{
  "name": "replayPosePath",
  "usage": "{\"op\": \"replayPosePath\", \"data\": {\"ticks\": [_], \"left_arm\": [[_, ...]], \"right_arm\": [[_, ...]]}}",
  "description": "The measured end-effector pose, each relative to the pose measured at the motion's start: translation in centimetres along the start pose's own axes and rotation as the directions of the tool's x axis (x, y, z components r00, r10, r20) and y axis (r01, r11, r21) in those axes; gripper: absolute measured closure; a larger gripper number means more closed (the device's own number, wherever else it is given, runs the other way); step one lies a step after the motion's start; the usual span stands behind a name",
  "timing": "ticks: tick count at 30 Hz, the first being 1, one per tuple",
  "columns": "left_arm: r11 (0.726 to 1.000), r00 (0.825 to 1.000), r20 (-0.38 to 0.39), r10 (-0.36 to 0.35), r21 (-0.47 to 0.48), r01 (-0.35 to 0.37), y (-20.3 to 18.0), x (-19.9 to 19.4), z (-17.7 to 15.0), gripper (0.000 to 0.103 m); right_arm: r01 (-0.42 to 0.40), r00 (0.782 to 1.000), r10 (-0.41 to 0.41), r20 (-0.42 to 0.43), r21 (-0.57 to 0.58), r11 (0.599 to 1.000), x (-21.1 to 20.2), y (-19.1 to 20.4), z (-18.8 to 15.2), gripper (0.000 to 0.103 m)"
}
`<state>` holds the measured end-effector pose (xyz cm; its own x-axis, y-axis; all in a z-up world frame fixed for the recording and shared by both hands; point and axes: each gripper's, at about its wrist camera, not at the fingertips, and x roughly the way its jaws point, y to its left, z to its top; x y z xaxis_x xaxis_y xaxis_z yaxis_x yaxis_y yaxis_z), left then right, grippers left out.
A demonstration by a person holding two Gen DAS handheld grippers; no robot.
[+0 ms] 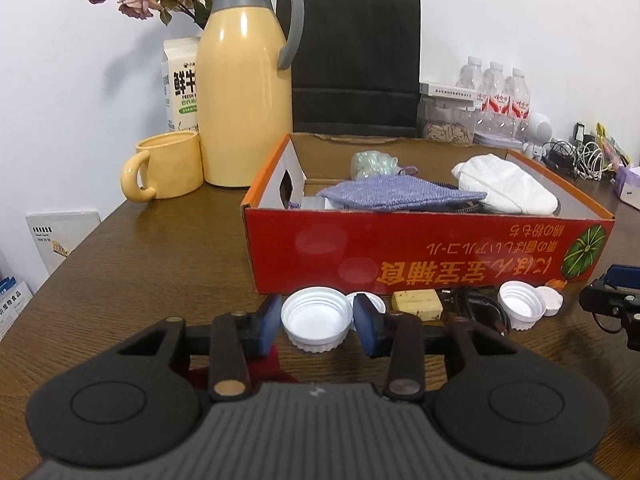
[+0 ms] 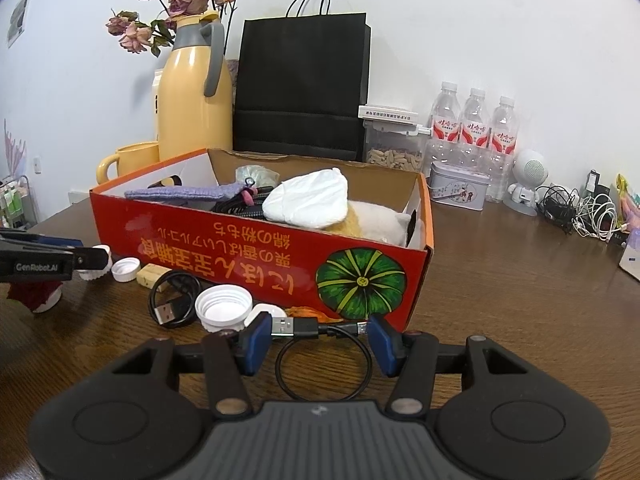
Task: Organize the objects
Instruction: 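Carry the cable and cap into the box and release both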
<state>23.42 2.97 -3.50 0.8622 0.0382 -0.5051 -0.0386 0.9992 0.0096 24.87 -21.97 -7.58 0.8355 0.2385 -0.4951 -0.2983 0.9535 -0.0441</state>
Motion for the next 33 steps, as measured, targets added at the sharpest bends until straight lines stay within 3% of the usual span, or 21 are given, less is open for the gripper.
{"op": "replayPosePath", "data": {"ticks": [11,21,26,30,33], "left_arm": [[0.999,0.990,0.137,-0.029,-0.022,0.032,-1.0,-4.0,1.8,0.063],[0.997,0.956,0.284,-0.067,-0.021,0.076,-3.6,-4.0,9.3,0.063],[0.995,0.962,0.271,-0.041,-0.075,0.063,-3.6,-0.5,11.4,0.063],[0.994,0.974,0.228,-0.003,-0.106,0.028,-3.5,3.3,12.3,0.063],[0.994,0.980,0.196,-0.014,-0.102,0.035,-3.6,5.2,12.2,0.063]], "right_arm": [[0.016,0.993,-0.016,0.119,0.000,1.000,-3.4,0.3,0.4,0.052],[-0.026,0.973,0.038,0.228,-0.055,0.998,-2.1,2.6,7.3,0.052],[-0.023,0.975,0.024,0.223,-0.007,1.000,1.7,2.6,10.3,0.052],[-0.017,0.982,0.010,0.188,0.036,0.999,5.3,2.4,11.2,0.052],[-0.008,0.987,-0.001,0.162,0.052,0.999,7.6,2.1,11.3,0.052]]}}
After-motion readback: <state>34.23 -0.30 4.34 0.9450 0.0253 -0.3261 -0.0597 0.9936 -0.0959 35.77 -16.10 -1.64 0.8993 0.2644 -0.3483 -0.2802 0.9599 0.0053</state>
